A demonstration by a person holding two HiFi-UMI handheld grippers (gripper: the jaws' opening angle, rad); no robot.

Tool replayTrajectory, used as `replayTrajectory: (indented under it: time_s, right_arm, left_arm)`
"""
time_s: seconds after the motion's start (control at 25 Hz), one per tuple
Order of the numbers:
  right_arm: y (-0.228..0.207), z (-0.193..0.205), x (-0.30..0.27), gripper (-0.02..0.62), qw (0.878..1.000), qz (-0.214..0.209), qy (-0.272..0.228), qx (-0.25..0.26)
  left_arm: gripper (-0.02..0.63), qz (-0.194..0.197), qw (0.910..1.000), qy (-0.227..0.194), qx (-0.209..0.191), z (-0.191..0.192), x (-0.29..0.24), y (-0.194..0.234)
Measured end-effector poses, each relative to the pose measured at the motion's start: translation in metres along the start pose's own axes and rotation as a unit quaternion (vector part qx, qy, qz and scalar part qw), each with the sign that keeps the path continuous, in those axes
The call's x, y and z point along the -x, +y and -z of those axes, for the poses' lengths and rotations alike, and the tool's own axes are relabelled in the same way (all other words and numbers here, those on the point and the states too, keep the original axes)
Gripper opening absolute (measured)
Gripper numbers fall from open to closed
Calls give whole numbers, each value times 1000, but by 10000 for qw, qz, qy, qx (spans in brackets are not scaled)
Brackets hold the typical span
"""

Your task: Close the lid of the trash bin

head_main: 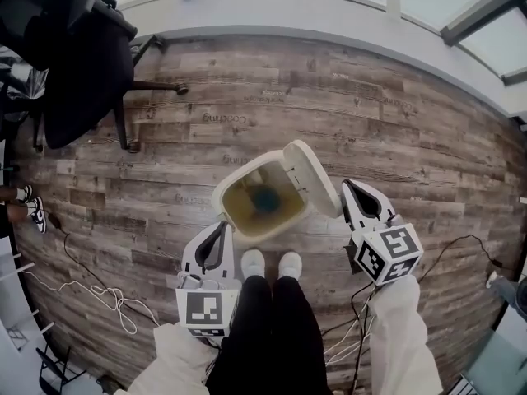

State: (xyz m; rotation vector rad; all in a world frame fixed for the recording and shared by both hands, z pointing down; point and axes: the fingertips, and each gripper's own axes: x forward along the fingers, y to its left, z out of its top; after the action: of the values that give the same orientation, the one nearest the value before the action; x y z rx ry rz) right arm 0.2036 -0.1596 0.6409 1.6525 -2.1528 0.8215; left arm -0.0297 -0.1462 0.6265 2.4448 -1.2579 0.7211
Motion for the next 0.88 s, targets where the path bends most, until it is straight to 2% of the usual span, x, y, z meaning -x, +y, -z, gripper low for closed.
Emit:
replayTrajectory:
  time_s: [0.36, 0.88]
  right_arm:
    - [21, 5, -3, 23, 9996, -191, 82, 165]
    - [81, 27, -22, 23, 9965, -681, 386, 276]
  left_arm:
    - [5, 8, 10000, 31, 85, 2, 5, 2]
    - [5, -139, 9997, 18, 176, 14, 18, 24]
